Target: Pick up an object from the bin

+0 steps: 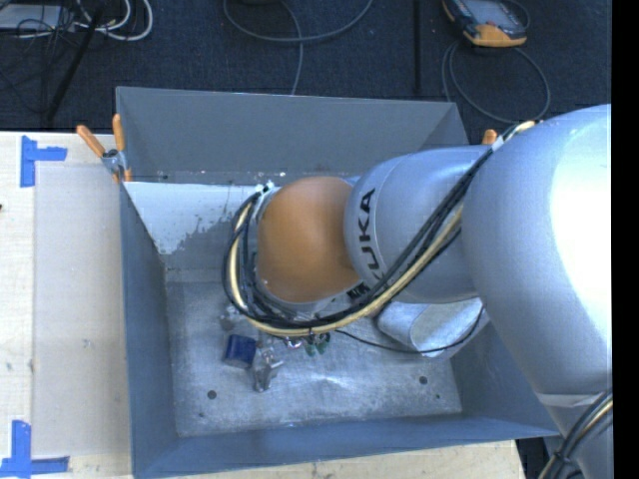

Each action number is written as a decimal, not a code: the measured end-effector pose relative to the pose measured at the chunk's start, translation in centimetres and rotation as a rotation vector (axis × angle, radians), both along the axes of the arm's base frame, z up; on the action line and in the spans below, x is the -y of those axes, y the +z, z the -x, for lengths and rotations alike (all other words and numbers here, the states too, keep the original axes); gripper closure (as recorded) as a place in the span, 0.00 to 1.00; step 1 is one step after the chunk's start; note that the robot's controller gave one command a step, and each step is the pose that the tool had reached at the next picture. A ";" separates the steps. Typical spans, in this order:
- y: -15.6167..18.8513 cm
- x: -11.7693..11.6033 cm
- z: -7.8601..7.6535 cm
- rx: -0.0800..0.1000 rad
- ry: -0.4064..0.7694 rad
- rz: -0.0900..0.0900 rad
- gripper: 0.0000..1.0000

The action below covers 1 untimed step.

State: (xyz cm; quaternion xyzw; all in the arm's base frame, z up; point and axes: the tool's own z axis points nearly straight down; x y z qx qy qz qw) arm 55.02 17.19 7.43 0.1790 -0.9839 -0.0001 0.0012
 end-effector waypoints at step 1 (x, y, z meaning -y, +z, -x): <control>0.2 0.0 -0.1 0.000 -0.003 -0.001 1.00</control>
Offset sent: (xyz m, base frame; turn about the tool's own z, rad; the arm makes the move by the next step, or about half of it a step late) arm 0.0000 0.0000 0.0000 0.0000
